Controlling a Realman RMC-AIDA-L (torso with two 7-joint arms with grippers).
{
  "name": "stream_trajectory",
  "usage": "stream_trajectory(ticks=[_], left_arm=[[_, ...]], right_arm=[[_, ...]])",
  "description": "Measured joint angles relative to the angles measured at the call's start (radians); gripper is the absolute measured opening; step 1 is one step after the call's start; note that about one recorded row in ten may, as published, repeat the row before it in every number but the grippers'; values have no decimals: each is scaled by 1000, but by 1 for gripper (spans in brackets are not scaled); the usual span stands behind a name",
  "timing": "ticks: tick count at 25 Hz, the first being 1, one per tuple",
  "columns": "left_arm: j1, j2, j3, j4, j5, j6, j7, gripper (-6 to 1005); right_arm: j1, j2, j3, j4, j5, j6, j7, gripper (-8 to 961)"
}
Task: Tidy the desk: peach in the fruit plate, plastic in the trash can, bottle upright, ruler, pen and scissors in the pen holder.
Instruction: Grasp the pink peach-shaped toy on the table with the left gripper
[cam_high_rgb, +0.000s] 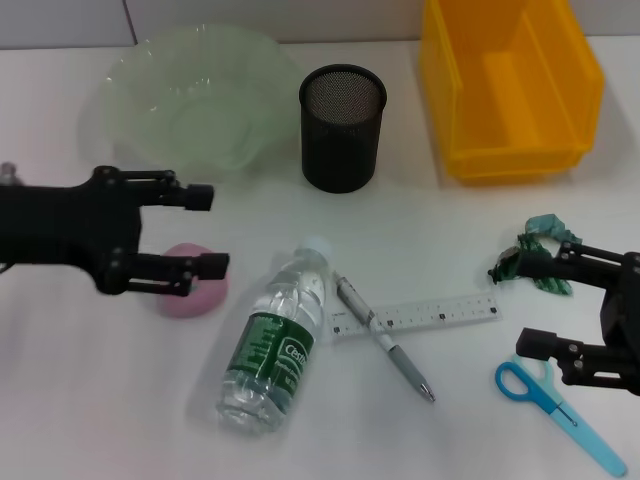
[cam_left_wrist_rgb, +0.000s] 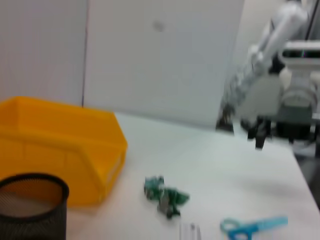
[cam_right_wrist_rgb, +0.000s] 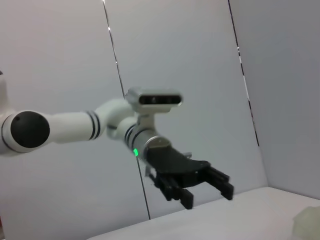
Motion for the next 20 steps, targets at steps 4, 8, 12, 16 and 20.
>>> stream_trajectory(ticks=[4, 8, 12, 16, 20], left_arm=[[-52, -4, 88, 111, 106, -63, -114, 747], [-79, -5, 170, 144, 202, -153, -173, 742], [-95, -6, 216, 89, 309, -253, -190, 736], [-104, -6, 223, 10, 357, -341, -190, 731], [-106, -6, 224, -22, 374, -367, -191, 726]], right_arm=[[-3, 0, 0, 0, 0, 1, -1, 756], [-6, 0, 0, 0, 1, 6, -1, 755], [-11, 1, 0, 0, 1, 9, -1, 755], [-11, 2, 0, 0, 0, 9, -1, 755], [-11, 2, 0, 0, 0, 8, 3, 754]])
